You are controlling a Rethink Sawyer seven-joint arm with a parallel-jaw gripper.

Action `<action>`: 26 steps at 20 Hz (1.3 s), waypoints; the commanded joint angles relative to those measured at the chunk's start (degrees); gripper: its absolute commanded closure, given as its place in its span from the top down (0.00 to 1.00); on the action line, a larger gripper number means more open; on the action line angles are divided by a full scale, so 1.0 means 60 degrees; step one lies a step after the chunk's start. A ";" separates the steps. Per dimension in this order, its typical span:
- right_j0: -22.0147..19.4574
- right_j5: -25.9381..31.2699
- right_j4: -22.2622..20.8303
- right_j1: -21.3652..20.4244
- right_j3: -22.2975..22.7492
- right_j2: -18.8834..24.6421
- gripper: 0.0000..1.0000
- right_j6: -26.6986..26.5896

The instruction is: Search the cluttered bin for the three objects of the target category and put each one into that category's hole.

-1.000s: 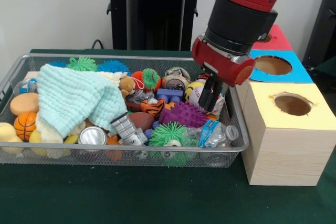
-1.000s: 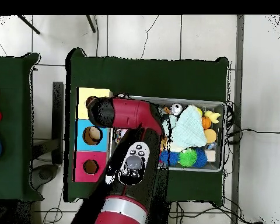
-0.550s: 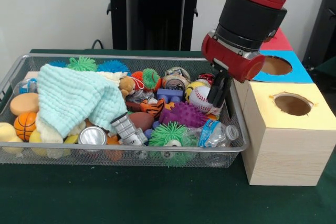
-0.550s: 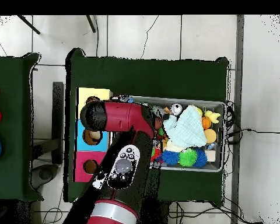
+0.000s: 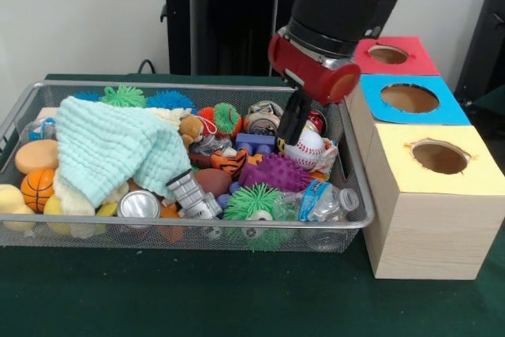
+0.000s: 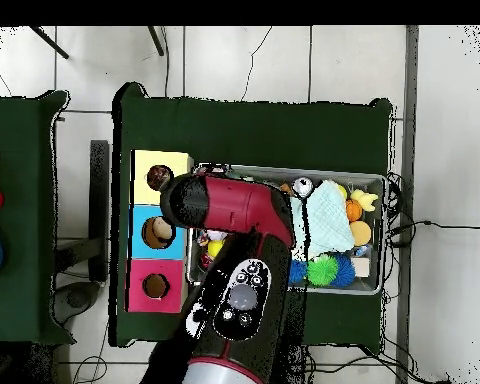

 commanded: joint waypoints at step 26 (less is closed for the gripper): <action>0.0648 -0.0535 -0.0162 0.0662 0.1412 0.0798 0.00 0.0790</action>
